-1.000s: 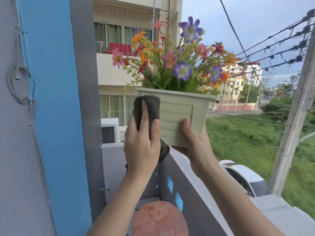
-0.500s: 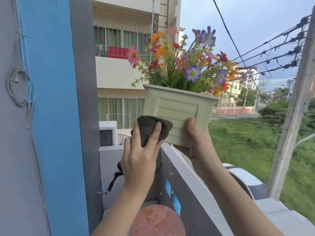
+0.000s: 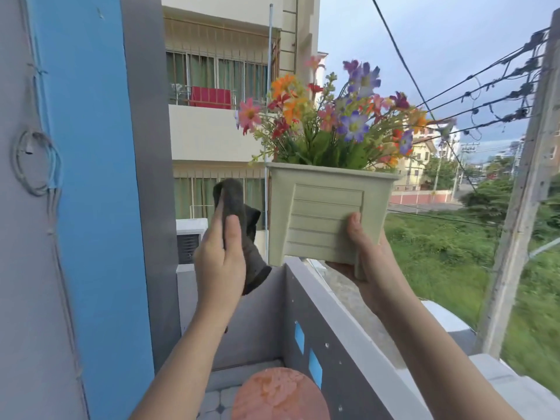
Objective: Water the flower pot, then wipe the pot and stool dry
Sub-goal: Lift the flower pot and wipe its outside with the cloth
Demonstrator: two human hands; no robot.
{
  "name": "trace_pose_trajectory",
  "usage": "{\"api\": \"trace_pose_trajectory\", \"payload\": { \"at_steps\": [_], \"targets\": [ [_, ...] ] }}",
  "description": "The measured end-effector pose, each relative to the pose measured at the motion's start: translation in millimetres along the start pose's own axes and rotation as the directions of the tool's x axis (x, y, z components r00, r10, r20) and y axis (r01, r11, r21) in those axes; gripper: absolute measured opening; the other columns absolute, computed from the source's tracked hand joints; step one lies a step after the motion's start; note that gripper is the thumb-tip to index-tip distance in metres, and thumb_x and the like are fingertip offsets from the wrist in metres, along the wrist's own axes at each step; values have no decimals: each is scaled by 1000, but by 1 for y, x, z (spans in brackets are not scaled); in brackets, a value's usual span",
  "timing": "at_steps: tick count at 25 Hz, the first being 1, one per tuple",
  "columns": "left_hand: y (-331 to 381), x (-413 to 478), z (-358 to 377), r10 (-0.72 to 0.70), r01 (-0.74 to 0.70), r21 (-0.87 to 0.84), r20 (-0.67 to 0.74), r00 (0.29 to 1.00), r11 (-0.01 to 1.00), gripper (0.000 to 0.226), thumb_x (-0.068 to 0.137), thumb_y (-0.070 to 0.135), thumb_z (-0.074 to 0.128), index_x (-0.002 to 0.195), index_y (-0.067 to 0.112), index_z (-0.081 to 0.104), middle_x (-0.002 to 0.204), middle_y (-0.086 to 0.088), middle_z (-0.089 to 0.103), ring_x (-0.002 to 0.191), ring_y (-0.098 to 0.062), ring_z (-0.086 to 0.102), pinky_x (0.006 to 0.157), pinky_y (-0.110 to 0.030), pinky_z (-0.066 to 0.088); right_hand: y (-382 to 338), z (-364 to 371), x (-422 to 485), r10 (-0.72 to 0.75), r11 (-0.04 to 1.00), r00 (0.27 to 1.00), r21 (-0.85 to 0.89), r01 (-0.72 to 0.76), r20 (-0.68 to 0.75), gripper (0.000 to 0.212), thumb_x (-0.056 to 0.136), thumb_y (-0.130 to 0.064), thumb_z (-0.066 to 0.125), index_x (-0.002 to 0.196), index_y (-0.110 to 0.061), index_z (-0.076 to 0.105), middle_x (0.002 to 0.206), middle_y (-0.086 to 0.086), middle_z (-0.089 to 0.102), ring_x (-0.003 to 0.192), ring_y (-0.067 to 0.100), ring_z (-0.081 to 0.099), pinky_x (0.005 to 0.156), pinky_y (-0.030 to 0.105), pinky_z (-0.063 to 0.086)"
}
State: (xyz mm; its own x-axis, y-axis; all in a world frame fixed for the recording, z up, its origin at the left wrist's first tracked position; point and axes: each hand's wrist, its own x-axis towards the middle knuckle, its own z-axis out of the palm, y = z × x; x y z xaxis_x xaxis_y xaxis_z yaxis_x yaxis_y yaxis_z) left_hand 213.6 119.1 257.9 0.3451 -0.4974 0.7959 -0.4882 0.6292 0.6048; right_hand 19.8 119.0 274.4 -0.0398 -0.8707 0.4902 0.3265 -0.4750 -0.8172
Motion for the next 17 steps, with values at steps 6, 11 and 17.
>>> {"api": "trace_pose_trajectory", "payload": {
  "at_steps": [6,11,17],
  "targets": [
    [32,-17,12,-66,136,-296,235,970,945,29,96,54,26,125,53,29,133,32,32,120,27,27,98,3,17,7,-2,-12,90,996,993,-12,-89,80,85,55,-67,74,128,-32,50,117,-8,70,104,13,68,83,42,58],
    [21,12,10,-374,559,-403,450,811,725,60,79,66,50,121,24,59,130,-6,58,123,-22,52,111,-42,32,5,-12,-13,173,982,978,54,-180,117,76,62,-59,70,127,-21,55,109,-6,74,97,10,70,73,33,61],
    [36,-16,5,-84,260,-443,379,922,858,37,89,43,35,125,41,43,132,24,48,121,15,42,104,-8,29,6,-16,-8,222,971,971,63,-228,93,65,68,-50,64,123,-17,57,98,-6,76,89,9,72,63,27,59]
  ]
}}
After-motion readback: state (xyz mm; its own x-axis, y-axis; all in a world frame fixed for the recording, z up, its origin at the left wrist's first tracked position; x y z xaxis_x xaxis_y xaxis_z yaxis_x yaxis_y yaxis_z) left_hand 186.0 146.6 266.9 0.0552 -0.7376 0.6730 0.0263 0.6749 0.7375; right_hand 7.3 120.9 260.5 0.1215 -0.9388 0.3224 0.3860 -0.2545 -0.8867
